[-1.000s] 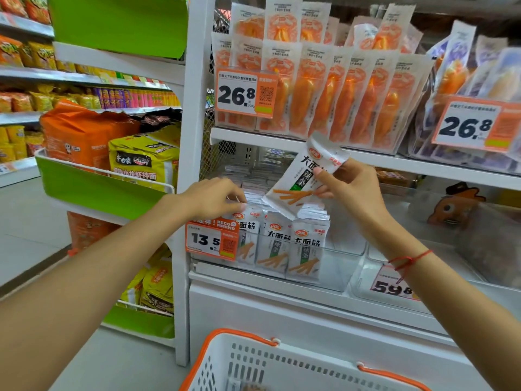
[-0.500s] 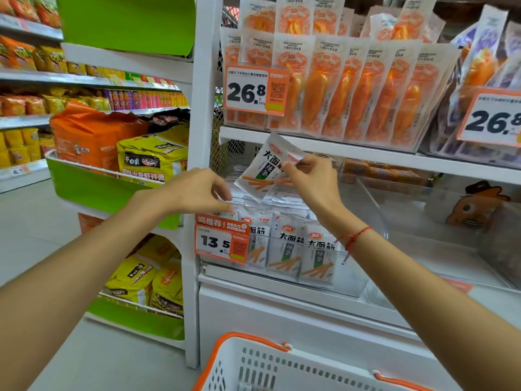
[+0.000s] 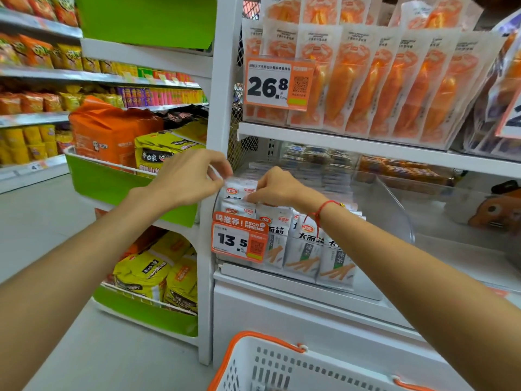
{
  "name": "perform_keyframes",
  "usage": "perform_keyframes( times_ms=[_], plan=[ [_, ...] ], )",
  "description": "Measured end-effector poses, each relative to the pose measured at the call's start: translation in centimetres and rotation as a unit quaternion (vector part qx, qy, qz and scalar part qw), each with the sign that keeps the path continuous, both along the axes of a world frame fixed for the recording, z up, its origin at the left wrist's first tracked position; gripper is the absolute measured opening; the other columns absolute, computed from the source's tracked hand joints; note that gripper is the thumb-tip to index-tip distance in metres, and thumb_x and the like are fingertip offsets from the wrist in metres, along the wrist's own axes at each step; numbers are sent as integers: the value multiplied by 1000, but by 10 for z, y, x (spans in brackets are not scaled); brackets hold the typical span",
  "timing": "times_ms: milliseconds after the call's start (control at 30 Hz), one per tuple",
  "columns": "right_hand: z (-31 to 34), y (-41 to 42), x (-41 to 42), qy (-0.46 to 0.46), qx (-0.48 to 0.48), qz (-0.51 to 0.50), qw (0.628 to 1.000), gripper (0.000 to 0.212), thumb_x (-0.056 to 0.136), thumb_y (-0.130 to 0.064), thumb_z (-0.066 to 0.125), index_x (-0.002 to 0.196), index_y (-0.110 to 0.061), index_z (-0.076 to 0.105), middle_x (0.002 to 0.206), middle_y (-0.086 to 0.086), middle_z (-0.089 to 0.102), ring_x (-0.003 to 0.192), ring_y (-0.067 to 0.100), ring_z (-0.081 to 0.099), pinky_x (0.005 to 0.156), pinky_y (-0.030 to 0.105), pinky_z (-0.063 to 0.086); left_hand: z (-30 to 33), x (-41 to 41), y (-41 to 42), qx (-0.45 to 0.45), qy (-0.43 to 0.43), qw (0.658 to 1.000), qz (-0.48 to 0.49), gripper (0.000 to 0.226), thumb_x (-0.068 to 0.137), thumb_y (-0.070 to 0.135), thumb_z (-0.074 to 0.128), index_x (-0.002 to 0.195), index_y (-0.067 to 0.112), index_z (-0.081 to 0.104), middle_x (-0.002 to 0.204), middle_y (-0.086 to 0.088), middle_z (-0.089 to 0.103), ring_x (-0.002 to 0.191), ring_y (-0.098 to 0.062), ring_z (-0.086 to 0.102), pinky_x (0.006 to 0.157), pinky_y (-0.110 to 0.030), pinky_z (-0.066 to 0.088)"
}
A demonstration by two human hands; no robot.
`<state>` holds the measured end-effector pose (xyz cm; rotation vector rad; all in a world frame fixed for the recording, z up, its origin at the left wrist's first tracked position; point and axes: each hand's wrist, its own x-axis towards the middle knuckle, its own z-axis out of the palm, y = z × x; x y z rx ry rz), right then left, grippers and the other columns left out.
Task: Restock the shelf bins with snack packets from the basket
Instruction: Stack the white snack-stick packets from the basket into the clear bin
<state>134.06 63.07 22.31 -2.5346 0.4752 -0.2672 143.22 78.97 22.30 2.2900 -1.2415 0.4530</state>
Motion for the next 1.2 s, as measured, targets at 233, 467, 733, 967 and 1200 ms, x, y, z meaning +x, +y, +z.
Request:
perform_keyframes(
  times_ms=[233,467,733,967,1200],
  plan=[
    [10,-3,2,-32,-4,28,999,14,80,-7,74,92,0,74,61,2,65,53,10,64,51,13,52,-4,4,-13,85,-51,995,22,20,88,40,62,107,34,68,98,6,69,95,-17,62,65,-27,36],
    [8,-10,4,28,-37,24,999,15,82,-5,69,96,-6,75,50,-9,60,36,-2,53,48,9,49,-4,10,-26,168,-35,985,-15,16,88,32,64,103,33,72,102,10,71,96,-13,63,69,-26,37],
    [12,-12,12,54,49,39,997,26,82,-3,71,108,-2,69,69,2,66,53,5,61,64,17,57,12,22,-27,196,30,980,-38,18,86,33,67,103,30,69,82,14,73,62,17,57,78,-27,49],
    [13,-11,14,77,22,38,996,22,83,-1,67,105,-4,70,76,1,64,61,9,61,66,18,57,15,23,-27,215,20,975,-46,18,85,31,68,102,31,72,87,13,73,90,-4,64,76,-26,48],
    [17,-11,10,109,22,60,992,25,88,-5,63,112,-2,67,97,4,66,71,11,64,67,15,56,18,20,-28,243,31,968,-61,26,92,23,55,113,32,67,98,9,73,98,-7,62,73,-23,47]
  ],
)
